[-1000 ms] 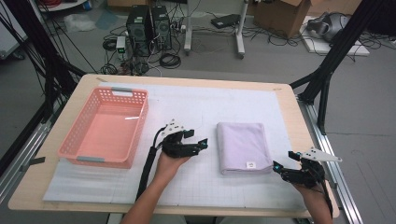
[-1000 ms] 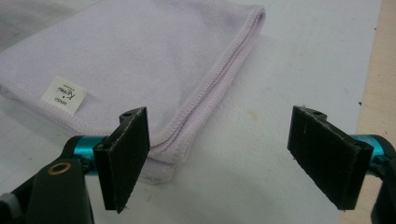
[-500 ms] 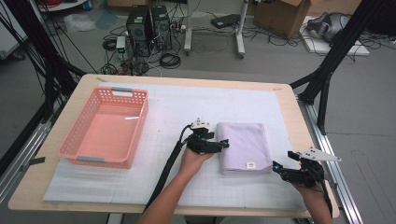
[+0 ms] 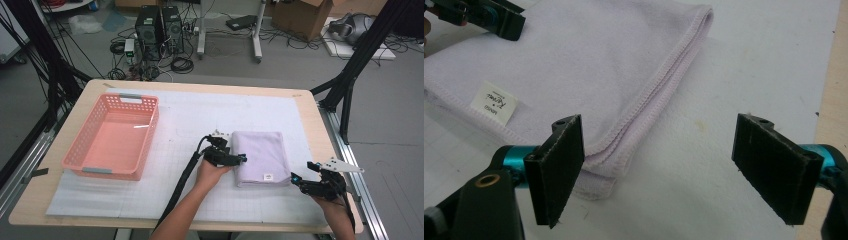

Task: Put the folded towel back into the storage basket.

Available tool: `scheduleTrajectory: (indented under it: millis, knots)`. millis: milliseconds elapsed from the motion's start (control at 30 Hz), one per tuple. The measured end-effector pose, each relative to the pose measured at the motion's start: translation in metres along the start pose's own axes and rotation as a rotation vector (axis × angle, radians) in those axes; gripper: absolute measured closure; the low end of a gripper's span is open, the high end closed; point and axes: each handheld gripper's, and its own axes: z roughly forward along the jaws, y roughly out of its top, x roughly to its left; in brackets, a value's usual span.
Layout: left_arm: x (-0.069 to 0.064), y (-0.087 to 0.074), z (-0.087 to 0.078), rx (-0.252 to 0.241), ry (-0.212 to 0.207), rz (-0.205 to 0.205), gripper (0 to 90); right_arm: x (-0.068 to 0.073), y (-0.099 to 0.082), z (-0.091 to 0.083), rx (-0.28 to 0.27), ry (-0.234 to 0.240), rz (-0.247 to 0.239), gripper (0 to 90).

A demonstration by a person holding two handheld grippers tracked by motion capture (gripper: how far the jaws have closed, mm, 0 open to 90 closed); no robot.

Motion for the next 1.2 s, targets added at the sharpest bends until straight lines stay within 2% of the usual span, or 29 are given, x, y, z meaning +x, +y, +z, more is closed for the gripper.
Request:
scheduleTrajectory:
  millis: [33,133,333,400,533,600,667,800,900,967,1100,1200]
  knots:
    - [-0.007,-0.001,0.004,0.011,-0.002,0.03,26.9,0.0,0.0,0.0,0.0,0.001,0.001,20.0]
    - [-0.012,0.0,0.008,0.012,0.023,0.039,25.6,0.0,0.0,0.001,0.002,0.002,0.002,20.0]
    - [-0.017,-0.002,0.012,-0.001,0.064,0.064,44.2,0.0,0.0,0.002,0.003,0.002,-0.007,20.0]
    - [-0.016,-0.003,0.012,-0.007,0.043,0.04,51.6,0.0,0.0,0.002,0.002,0.002,-0.007,20.0]
    - [-0.008,-0.004,0.008,-0.018,-0.005,-0.035,60.5,0.0,0.0,0.001,0.003,0.004,-0.003,20.0]
    - [-0.006,-0.005,0.004,-0.029,-0.021,-0.051,63.0,-0.001,0.0,0.001,0.002,0.004,-0.004,20.0]
    - [-0.005,-0.006,-0.001,-0.044,-0.038,-0.045,65.1,-0.002,0.0,0.0,0.004,0.002,0.001,20.0]
    - [0.001,-0.01,-0.015,-0.066,-0.037,-0.025,65.7,-0.002,-0.001,-0.001,0.002,0.005,0.002,20.0]
    - [0.01,-0.013,-0.028,-0.096,-0.034,-0.025,66.4,-0.001,-0.001,0.0,0.001,0.006,0.0,20.0]
    - [0.017,-0.016,-0.038,-0.107,-0.031,-0.006,66.9,0.0,0.0,0.0,0.003,0.007,-0.002,20.0]
    - [0.028,-0.02,-0.052,-0.111,-0.022,0.026,67.4,0.002,0.001,0.002,0.008,0.013,-0.004,20.0]
    - [0.032,-0.022,-0.055,-0.1,-0.022,0.05,68.0,0.003,0.001,0.002,0.007,0.016,-0.006,20.0]
